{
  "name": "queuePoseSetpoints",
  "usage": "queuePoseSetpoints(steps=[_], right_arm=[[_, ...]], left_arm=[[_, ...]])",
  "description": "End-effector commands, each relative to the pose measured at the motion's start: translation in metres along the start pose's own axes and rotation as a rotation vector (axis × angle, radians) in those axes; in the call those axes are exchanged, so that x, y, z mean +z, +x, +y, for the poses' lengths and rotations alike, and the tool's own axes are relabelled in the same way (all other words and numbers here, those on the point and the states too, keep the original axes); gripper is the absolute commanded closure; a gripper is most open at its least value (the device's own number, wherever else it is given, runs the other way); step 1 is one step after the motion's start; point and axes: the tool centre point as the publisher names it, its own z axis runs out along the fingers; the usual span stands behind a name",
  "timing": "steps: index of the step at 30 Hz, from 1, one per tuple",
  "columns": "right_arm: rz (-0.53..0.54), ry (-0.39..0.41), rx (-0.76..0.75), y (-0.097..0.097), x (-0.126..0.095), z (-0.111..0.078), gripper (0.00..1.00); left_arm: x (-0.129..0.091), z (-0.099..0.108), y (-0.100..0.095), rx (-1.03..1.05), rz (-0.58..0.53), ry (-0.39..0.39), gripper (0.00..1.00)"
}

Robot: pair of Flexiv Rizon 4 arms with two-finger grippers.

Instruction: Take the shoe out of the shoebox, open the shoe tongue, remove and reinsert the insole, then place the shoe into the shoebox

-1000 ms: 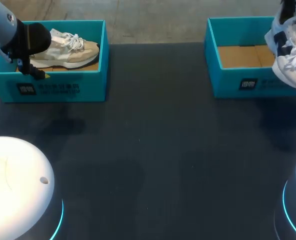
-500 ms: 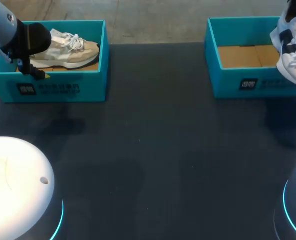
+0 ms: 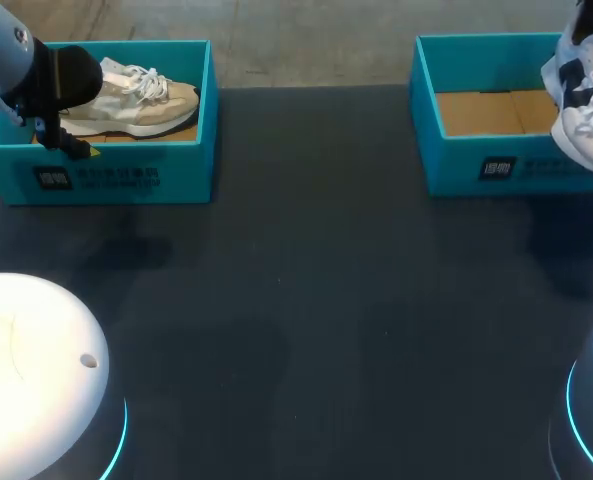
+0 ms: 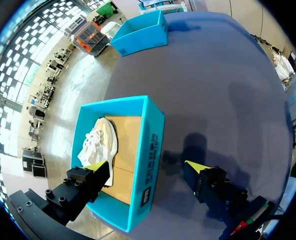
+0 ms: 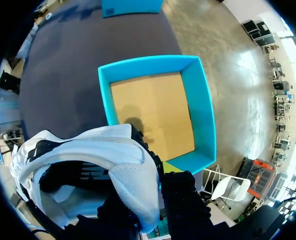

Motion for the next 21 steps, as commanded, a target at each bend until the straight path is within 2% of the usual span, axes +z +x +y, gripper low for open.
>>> queuePoseSetpoints(steps=[1, 4, 11, 16, 21], right_arm=[[0.000, 0.000, -0.001, 0.000, -0.002, 0.000, 1.00], [0.000, 0.000, -0.001, 0.000, -0.002, 0.000, 1.00], [0.027, -0.006, 0.019, -0.008, 0.007, -0.027, 1.00], [0.031, 0.021, 0.029, -0.014, 0.012, -0.039, 1.00], [0.036, 0.051, 0.103, -0.020, 0.018, -0.048, 1.00]], left_arm=[[0.000, 0.000, 0.001, 0.000, -0.001, -0.003, 0.00], [0.000, 0.000, 0.001, 0.000, -0.001, -0.003, 0.00], [0.000, 0.000, 0.001, 0.000, -0.001, -0.003, 0.00], [0.000, 0.000, 0.001, 0.000, -0.001, -0.003, 0.00], [0.000, 0.000, 0.001, 0.000, -0.001, -0.003, 0.00]])
